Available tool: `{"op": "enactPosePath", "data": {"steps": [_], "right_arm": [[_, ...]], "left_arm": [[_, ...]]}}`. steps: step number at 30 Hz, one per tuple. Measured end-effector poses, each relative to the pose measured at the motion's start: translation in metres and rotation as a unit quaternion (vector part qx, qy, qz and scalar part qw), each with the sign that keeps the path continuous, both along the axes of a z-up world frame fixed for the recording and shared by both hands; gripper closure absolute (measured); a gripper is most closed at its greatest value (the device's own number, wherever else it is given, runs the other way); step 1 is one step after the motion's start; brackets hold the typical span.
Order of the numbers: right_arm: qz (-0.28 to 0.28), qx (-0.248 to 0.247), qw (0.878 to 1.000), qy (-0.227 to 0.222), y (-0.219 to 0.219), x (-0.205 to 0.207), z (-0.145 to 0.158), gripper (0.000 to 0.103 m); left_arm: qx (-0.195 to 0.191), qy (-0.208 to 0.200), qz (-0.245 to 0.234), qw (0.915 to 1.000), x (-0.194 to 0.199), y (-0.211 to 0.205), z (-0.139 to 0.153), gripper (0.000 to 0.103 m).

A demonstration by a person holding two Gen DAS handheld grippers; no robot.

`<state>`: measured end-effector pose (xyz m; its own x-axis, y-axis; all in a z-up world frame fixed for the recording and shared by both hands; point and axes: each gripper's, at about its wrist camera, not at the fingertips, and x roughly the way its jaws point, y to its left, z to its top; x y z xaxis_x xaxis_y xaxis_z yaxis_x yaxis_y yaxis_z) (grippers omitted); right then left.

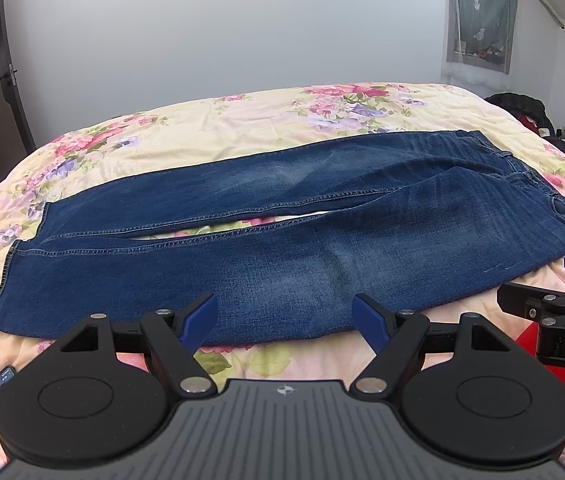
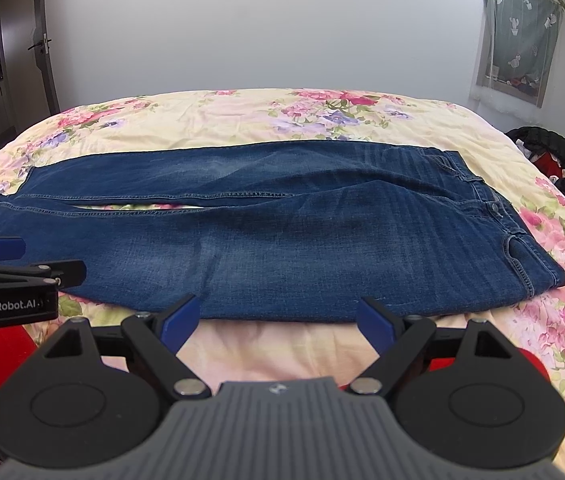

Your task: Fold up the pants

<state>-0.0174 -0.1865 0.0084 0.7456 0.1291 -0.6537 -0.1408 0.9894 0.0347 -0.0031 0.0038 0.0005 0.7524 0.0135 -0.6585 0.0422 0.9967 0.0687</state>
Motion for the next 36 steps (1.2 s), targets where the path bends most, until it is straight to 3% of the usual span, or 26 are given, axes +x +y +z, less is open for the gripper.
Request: {"op": "enactPosePath", "data": {"steps": [36], "right_arm": [[0.002, -0.001, 1.000, 0.001, 0.0007, -0.0022, 0.0016, 0.021]], "left_arm": [[-0.001, -0.003, 0.000, 1.0000, -0.0017, 0.0040, 0.0027, 0.014]]}}
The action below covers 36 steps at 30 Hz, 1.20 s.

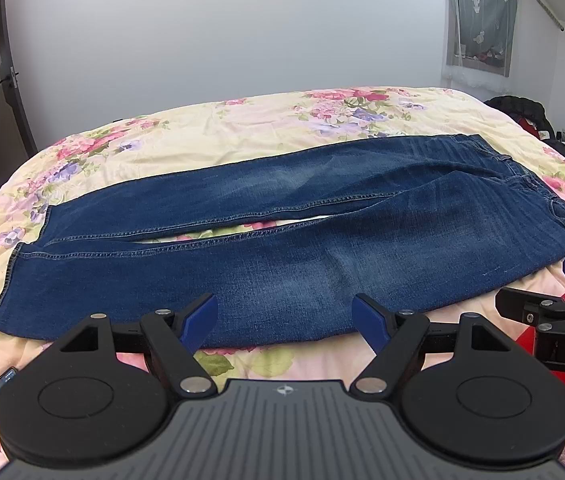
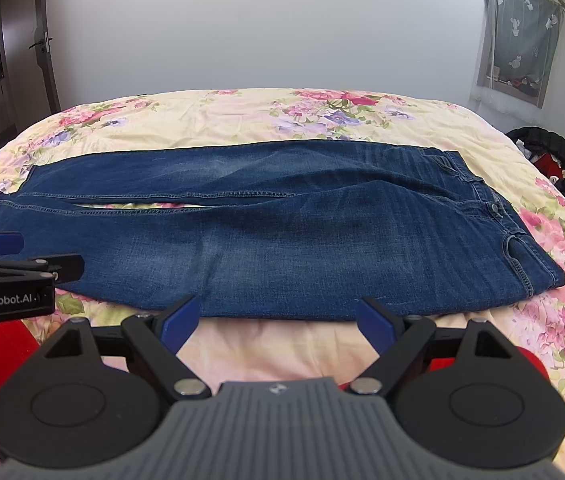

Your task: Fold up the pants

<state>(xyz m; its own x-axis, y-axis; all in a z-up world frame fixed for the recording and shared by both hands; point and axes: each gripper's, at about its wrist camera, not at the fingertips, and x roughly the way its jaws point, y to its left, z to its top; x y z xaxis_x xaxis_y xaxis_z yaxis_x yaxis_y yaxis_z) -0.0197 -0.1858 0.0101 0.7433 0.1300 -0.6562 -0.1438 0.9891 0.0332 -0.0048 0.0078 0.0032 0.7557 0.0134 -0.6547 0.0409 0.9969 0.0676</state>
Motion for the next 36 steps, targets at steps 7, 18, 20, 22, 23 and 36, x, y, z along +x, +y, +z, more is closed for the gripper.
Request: {"op": "enactPosePath", "data": {"steps": [7, 18, 20, 22, 23, 36], "right_arm": [[0.000, -0.001, 1.000, 0.000, 0.000, -0.001, 0.000, 0.021], [-0.010, 0.001, 1.000, 0.008, -0.006, 0.002, -0.004, 0.021], [-0.015, 0.002, 1.000, 0.011, -0.009, 0.003, -0.005, 0.021], [-0.019, 0.001, 1.000, 0.011, -0.013, 0.005, -0.005, 0.021], [-0.020, 0.000, 1.000, 0.010, -0.017, 0.007, -0.006, 0.021], [-0.033, -0.029, 0.999, 0.024, -0.122, 0.065, -0.020, 0.021]], "left_arm": [[0.000, -0.001, 0.001, 1.0000, 0.000, 0.001, 0.007, 0.014], [0.001, 0.000, 0.007, 1.0000, 0.002, 0.006, 0.008, 0.014], [0.004, -0.002, 0.010, 0.9999, 0.003, 0.008, 0.008, 0.014], [0.008, -0.004, 0.012, 0.9999, 0.005, 0.011, 0.007, 0.014], [0.011, -0.005, 0.013, 0.9998, 0.007, 0.013, 0.008, 0.014], [0.109, 0.013, -0.030, 0.9935, 0.035, 0.098, 0.010, 0.044]]}}
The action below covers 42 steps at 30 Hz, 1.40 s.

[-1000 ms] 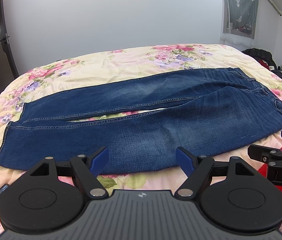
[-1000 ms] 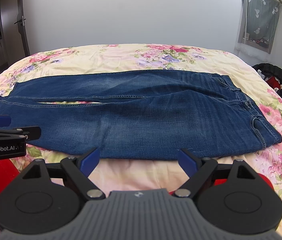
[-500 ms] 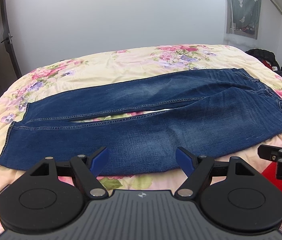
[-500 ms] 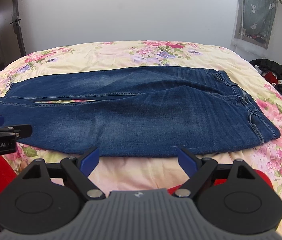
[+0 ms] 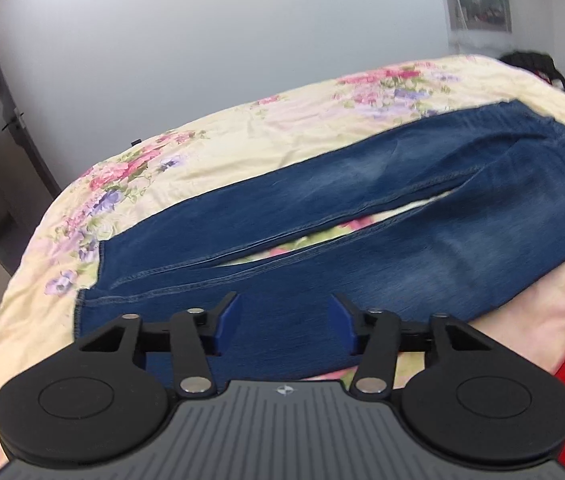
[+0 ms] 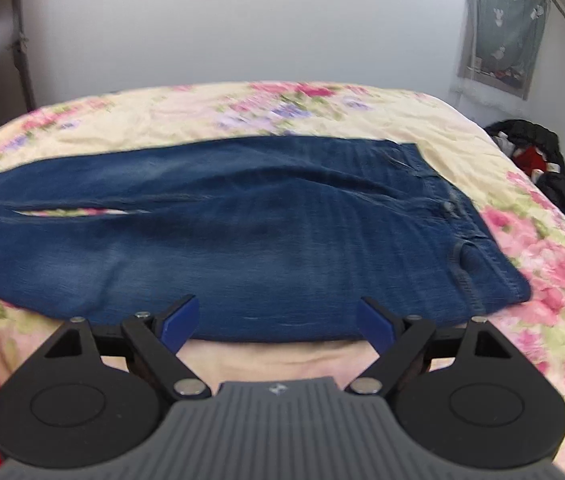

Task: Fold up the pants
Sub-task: 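Grasp the leg hem with the left tool while the right tool grasps the waistband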

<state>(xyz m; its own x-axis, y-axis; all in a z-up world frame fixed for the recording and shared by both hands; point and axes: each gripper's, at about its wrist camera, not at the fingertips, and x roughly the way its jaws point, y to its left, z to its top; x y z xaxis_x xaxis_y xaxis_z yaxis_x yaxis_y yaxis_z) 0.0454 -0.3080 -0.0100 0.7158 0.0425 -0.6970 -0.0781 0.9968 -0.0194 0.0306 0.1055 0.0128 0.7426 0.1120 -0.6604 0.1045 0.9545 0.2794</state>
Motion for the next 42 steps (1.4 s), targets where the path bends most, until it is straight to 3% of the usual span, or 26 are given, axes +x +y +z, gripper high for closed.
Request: {"op": "enactPosePath", "data": {"steps": [4, 6, 9, 11, 14, 17, 24, 29, 32, 36, 42], "right_arm": [[-0.008, -0.012, 1.000, 0.026, -0.042, 0.026, -0.013, 0.023], [-0.006, -0.018, 0.999, 0.042, -0.059, 0.039, -0.021, 0.038], [-0.014, -0.023, 0.997, 0.069, -0.082, 0.057, -0.033, 0.055], [-0.026, -0.021, 0.995, 0.089, -0.095, 0.068, -0.041, 0.060], [-0.043, -0.025, 0.993, 0.106, -0.110, 0.078, -0.051, 0.061], [-0.049, -0.035, 0.992, 0.110, -0.121, 0.083, -0.060, 0.061], [-0.008, -0.084, 0.990, 0.109, -0.133, 0.087, -0.067, 0.062], [0.061, -0.130, 0.984, 0.102, -0.135, 0.084, -0.064, 0.062], [0.119, -0.156, 0.976, 0.096, -0.133, 0.081, -0.066, 0.062], [0.200, -0.202, 0.955, 0.085, -0.123, 0.075, -0.074, 0.062], [0.278, -0.256, 0.922, 0.080, -0.109, 0.072, -0.095, 0.062]], "left_arm": [[0.045, 0.022, -0.049, 0.9976, 0.010, 0.030, 0.000, 0.045], [0.063, 0.048, -0.081, 0.9936, 0.016, 0.044, -0.004, 0.046], [0.102, 0.099, -0.127, 0.9816, 0.025, 0.062, -0.020, 0.046], [0.132, 0.155, -0.154, 0.9669, 0.030, 0.073, -0.042, 0.046], [0.197, 0.209, -0.168, 0.9429, 0.035, 0.084, -0.079, 0.046], [0.239, 0.235, -0.165, 0.9277, 0.041, 0.094, -0.108, 0.046], [0.285, 0.236, -0.150, 0.9168, 0.050, 0.096, -0.139, 0.045], [0.265, 0.204, -0.122, 0.9343, 0.051, 0.099, -0.119, 0.086], [0.242, 0.164, -0.088, 0.9523, 0.052, 0.099, -0.093, 0.096], [0.176, 0.100, -0.018, 0.9791, 0.056, 0.098, -0.046, 0.098], [0.134, 0.075, 0.037, 0.9874, 0.073, 0.086, -0.002, 0.100]]}}
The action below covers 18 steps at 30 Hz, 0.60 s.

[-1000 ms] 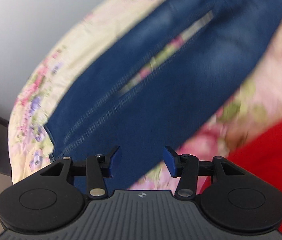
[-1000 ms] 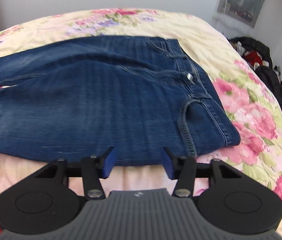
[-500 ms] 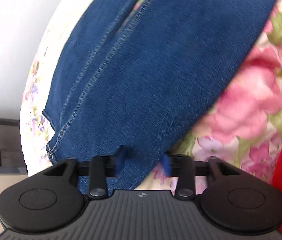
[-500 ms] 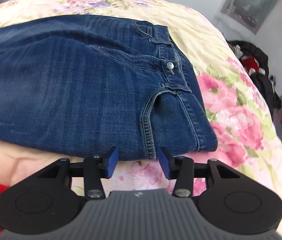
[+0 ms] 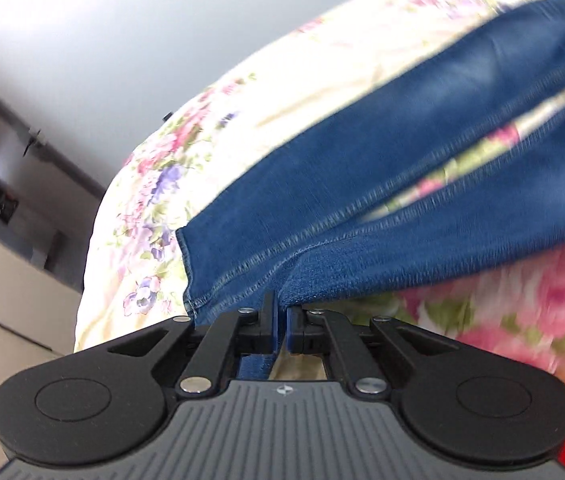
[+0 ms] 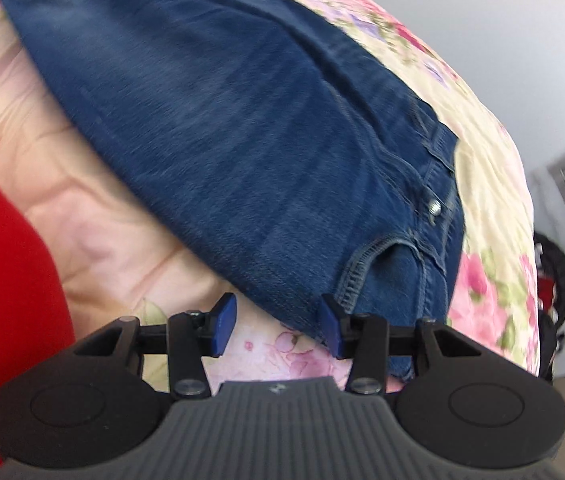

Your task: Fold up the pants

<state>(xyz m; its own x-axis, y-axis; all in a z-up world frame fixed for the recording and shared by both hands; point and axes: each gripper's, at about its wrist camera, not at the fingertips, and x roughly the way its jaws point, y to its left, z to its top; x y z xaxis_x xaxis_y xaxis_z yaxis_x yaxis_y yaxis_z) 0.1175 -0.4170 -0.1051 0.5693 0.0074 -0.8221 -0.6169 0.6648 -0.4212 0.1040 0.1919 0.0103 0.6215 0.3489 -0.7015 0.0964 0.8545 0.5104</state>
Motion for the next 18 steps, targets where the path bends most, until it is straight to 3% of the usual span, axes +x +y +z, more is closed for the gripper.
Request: {"op": "enactPosePath", "data": {"steps": [7, 8, 9, 10, 12, 14, 18], "right_arm": [[0.029, -0.038, 0.999, -0.011, 0.003, 0.000, -0.028, 0.062], [0.034, -0.048, 0.998, -0.018, 0.004, -0.001, -0.031, 0.066], [0.037, -0.060, 0.997, -0.030, 0.005, -0.003, -0.032, 0.079], [0.040, -0.061, 0.997, -0.036, 0.005, -0.005, -0.030, 0.081], [0.031, -0.049, 0.997, -0.056, 0.001, -0.008, -0.019, 0.094], [0.011, -0.024, 0.997, -0.075, -0.007, -0.009, 0.000, 0.099], [-0.013, 0.010, 0.991, -0.135, -0.013, -0.001, 0.055, 0.101]], "left_arm": [[0.001, -0.027, 0.022, 0.9994, 0.013, 0.001, 0.023, 0.100], [-0.002, -0.029, 0.024, 0.9993, 0.012, 0.001, 0.026, 0.100], [-0.006, -0.031, 0.028, 0.9991, 0.008, 0.001, 0.028, 0.100], [-0.006, -0.033, 0.031, 0.9990, 0.006, 0.001, 0.030, 0.100], [-0.011, -0.040, 0.035, 0.9985, 0.005, 0.000, 0.032, 0.100], [-0.021, -0.044, 0.043, 0.9978, -0.001, -0.002, 0.038, 0.100], [-0.051, -0.057, 0.061, 0.9952, -0.002, 0.005, 0.052, 0.100]]}}
